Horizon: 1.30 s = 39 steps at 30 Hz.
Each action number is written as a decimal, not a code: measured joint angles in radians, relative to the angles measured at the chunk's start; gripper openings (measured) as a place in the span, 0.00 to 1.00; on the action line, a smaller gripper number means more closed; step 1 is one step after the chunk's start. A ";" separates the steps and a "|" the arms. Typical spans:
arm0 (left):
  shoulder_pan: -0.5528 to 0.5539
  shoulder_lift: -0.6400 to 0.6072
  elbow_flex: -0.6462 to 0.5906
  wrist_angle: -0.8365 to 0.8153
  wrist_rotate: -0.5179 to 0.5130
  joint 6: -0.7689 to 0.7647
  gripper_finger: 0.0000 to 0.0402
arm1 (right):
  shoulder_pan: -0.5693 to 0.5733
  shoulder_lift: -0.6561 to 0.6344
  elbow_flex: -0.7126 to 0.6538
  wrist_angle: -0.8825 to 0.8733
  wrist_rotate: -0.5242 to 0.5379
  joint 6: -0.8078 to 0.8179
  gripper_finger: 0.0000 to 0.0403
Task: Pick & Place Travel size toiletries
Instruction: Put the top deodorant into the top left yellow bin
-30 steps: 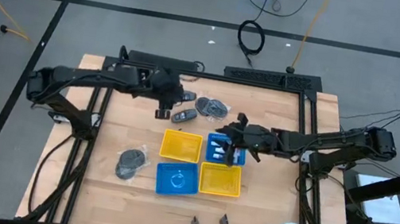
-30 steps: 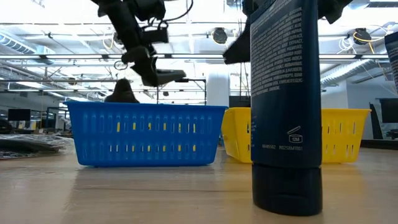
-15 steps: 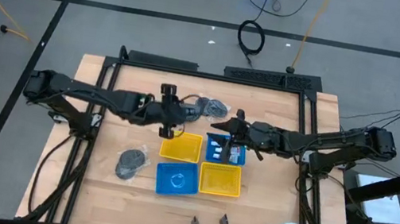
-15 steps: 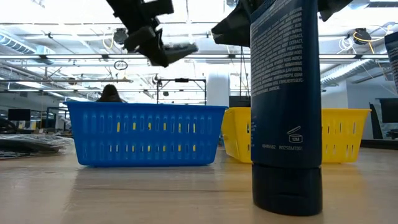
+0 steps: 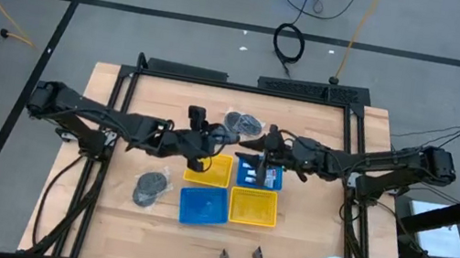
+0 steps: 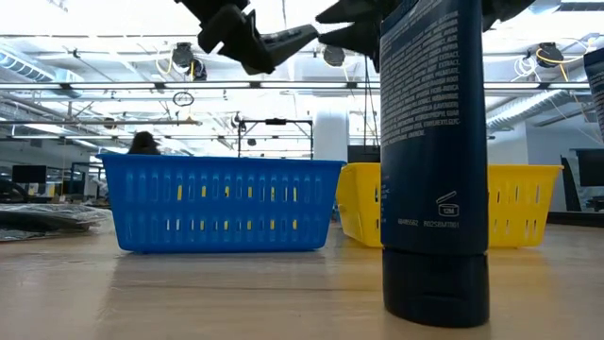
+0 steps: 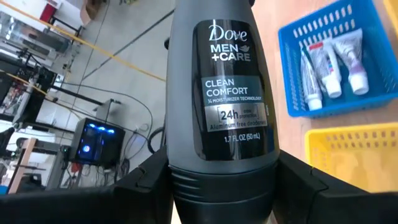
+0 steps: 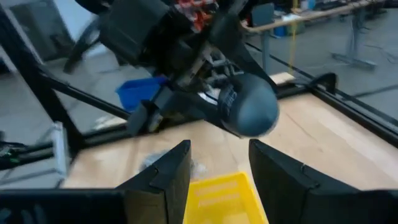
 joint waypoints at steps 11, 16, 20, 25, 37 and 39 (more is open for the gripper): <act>-0.019 0.036 0.001 0.066 0.001 0.012 0.46 | -0.039 0.015 0.000 0.042 -0.003 0.004 0.39; -0.019 0.084 0.001 0.101 0.000 0.034 0.46 | -0.042 0.027 0.001 0.084 0.000 0.004 0.39; -0.021 0.120 0.001 0.161 -0.042 0.066 0.46 | -0.042 0.046 0.000 0.090 -0.001 0.011 0.39; -0.022 0.145 0.000 0.240 -0.094 0.114 0.46 | -0.043 0.060 -0.001 0.089 0.007 0.018 0.39; -0.021 0.146 -0.001 0.259 -0.105 0.111 0.46 | -0.059 0.071 0.001 0.092 0.000 0.027 0.36; -0.022 0.146 -0.001 0.263 -0.117 0.110 0.46 | -0.059 0.071 0.001 0.091 0.000 0.026 0.33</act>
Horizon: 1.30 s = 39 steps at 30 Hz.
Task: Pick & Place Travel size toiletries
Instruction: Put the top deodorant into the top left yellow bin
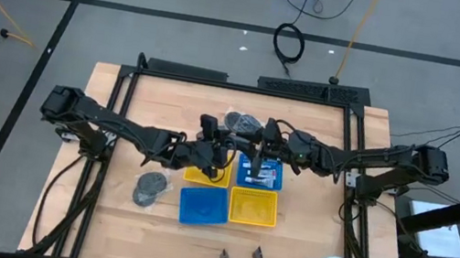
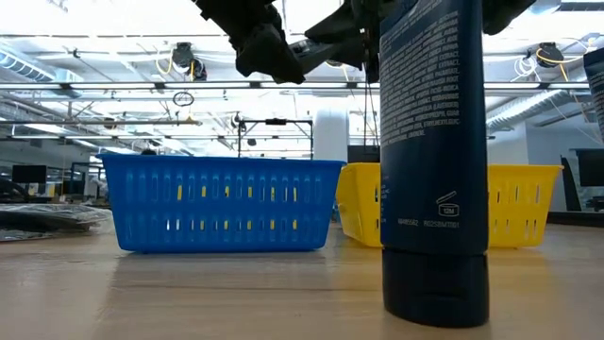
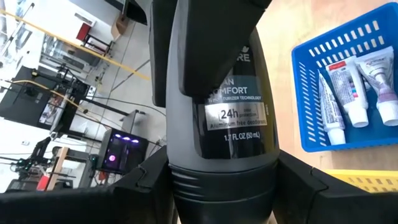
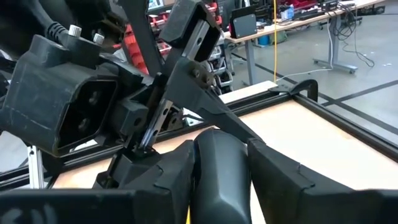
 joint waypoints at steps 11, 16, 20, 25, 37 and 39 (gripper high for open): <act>-0.005 0.000 0.000 0.004 -0.032 0.005 0.46 | -0.001 0.000 0.001 -0.013 -0.018 -0.007 0.27; -0.005 0.000 0.000 0.004 -0.032 0.003 0.46 | -0.001 0.000 0.001 -0.016 -0.020 -0.018 0.27; -0.005 0.000 0.000 0.005 -0.031 0.002 0.49 | -0.001 0.000 0.001 -0.019 -0.024 -0.020 0.27; -0.005 0.000 0.000 0.005 -0.031 0.000 0.59 | -0.001 0.000 0.000 -0.021 -0.030 -0.027 0.26; -0.004 -0.001 0.000 -0.034 -0.031 -0.020 0.62 | 0.000 -0.004 -0.002 -0.037 -0.054 -0.030 0.21; -0.005 -0.001 0.000 -0.036 -0.027 -0.041 0.62 | 0.000 -0.005 -0.002 -0.035 -0.071 -0.030 0.18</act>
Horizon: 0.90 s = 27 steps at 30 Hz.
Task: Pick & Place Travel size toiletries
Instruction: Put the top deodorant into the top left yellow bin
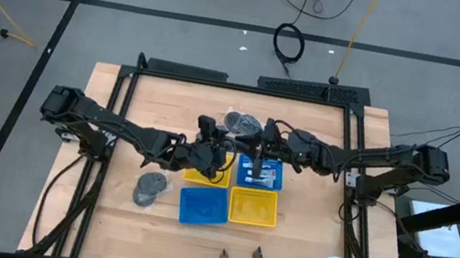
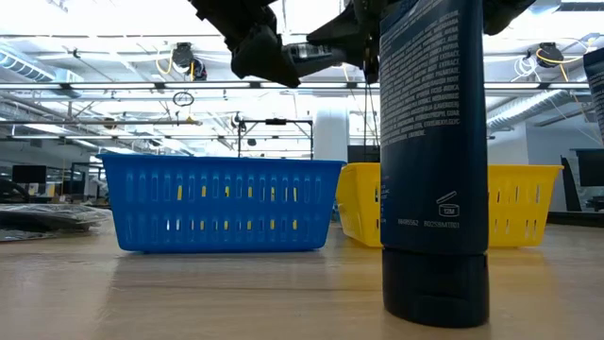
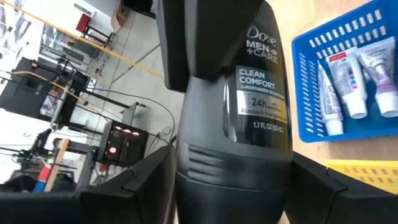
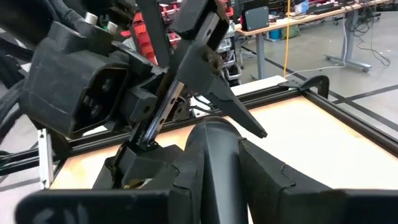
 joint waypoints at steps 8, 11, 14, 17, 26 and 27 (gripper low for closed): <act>0.001 0.000 -0.002 0.030 0.010 0.017 0.49 | -0.001 -0.004 0.003 -0.047 -0.050 0.002 0.00; 0.001 0.000 -0.002 0.028 0.012 0.024 0.49 | -0.001 -0.002 0.003 -0.053 -0.058 0.002 0.03; 0.001 0.000 -0.002 0.029 0.012 0.023 0.49 | -0.001 -0.003 0.003 -0.064 -0.059 0.002 0.09; 0.001 0.000 -0.002 0.023 0.012 0.019 0.49 | -0.001 -0.001 0.003 -0.069 -0.061 -0.014 0.17; 0.002 0.000 -0.002 0.023 0.002 0.013 0.48 | -0.014 -0.001 0.002 -0.112 -0.063 -0.027 0.40; 0.002 0.000 -0.002 0.023 0.001 0.011 0.48 | -0.019 -0.001 0.002 -0.119 -0.063 -0.027 0.42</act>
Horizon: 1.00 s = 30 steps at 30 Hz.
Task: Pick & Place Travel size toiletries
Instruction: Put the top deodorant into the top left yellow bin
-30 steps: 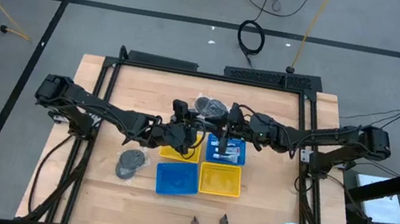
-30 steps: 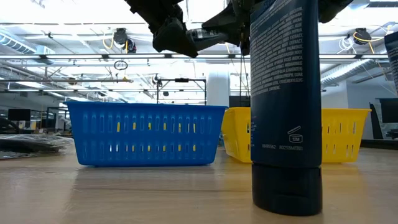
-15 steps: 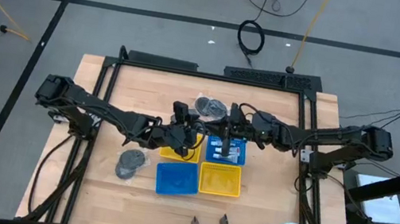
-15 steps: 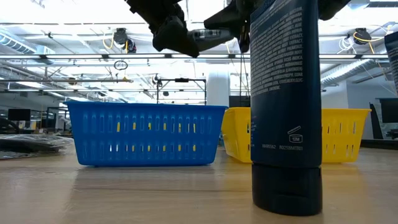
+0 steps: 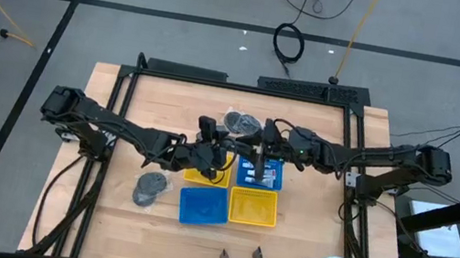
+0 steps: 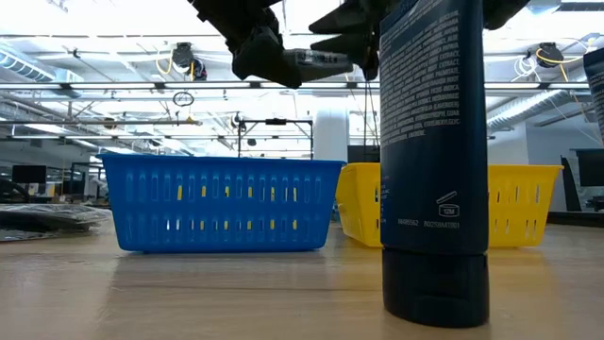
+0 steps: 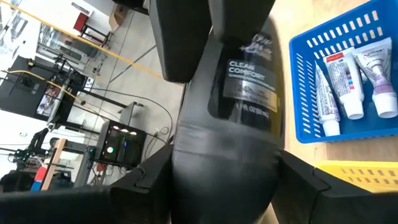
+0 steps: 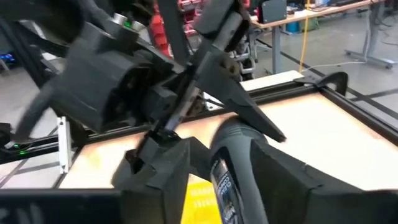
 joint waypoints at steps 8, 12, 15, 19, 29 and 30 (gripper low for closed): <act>-0.008 0.000 0.003 -0.046 0.032 -0.030 0.46 | -0.033 0.003 -0.001 -0.060 -0.005 -0.029 0.50; -0.021 0.000 0.004 -0.106 0.056 -0.061 0.46 | -0.032 0.007 -0.006 -0.087 -0.012 -0.029 0.50; -0.035 -0.002 0.006 -0.139 0.048 -0.090 0.46 | -0.031 0.005 -0.005 -0.105 -0.012 -0.028 0.49; -0.063 -0.007 0.009 -0.215 0.027 -0.146 0.46 | -0.030 0.009 -0.009 -0.151 -0.011 -0.027 0.49; -0.094 -0.006 0.006 -0.491 0.156 -0.358 0.46 | -0.030 0.004 -0.005 -0.139 -0.002 -0.029 0.49; -0.094 -0.006 0.006 -0.504 0.186 -0.372 0.46 | -0.030 0.004 -0.005 -0.138 -0.002 -0.029 0.49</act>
